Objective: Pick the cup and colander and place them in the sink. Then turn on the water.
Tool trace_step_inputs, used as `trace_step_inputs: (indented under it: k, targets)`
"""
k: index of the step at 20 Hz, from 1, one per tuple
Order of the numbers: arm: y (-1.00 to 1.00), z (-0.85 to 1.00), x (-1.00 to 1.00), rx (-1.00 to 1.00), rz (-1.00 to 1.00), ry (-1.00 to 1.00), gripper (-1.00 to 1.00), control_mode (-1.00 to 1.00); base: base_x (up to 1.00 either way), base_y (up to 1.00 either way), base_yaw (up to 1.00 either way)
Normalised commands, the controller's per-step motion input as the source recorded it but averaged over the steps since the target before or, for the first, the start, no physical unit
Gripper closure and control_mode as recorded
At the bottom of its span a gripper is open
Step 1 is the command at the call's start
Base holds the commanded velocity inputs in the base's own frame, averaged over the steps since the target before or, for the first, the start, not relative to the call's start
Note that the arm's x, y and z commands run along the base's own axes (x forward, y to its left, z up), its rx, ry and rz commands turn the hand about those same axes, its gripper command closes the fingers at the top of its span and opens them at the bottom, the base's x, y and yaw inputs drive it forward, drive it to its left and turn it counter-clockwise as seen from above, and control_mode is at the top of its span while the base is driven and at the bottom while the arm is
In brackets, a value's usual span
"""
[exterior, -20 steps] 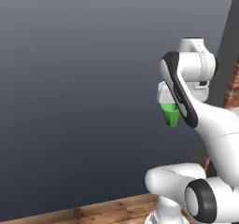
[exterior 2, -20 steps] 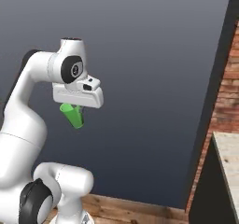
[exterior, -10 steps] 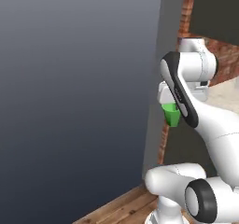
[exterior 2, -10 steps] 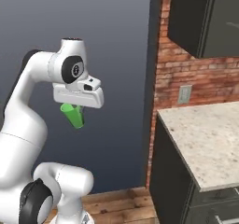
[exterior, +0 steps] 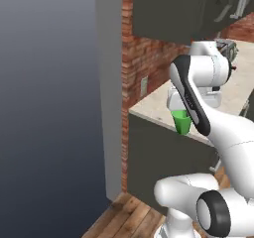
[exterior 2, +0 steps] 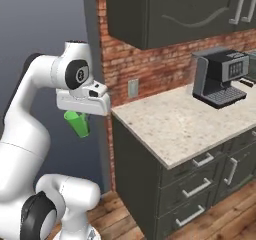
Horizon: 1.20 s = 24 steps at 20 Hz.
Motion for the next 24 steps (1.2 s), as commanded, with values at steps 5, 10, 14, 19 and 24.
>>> trace_step_inputs:
  k: [5,10,14,19,24]
  targets:
    - [0.0,0.0,0.0,0.0,0.0,0.0,1.0,1.0,0.0,-0.5,-0.65]
    - [0.0,0.0,0.0,0.0,0.0,0.0,1.0,1.0,0.0,-0.55,-0.62]
    - [0.0,0.0,0.0,0.0,0.0,0.0,1.0,1.0,0.09,-0.45,-0.54]
    - [0.0,0.0,0.0,0.0,0.0,0.0,1.0,1.0,0.21,-0.37,-0.48]
    - [0.0,0.0,0.0,0.0,0.0,0.0,1.0,1.0,0.22,-0.55,-0.38]
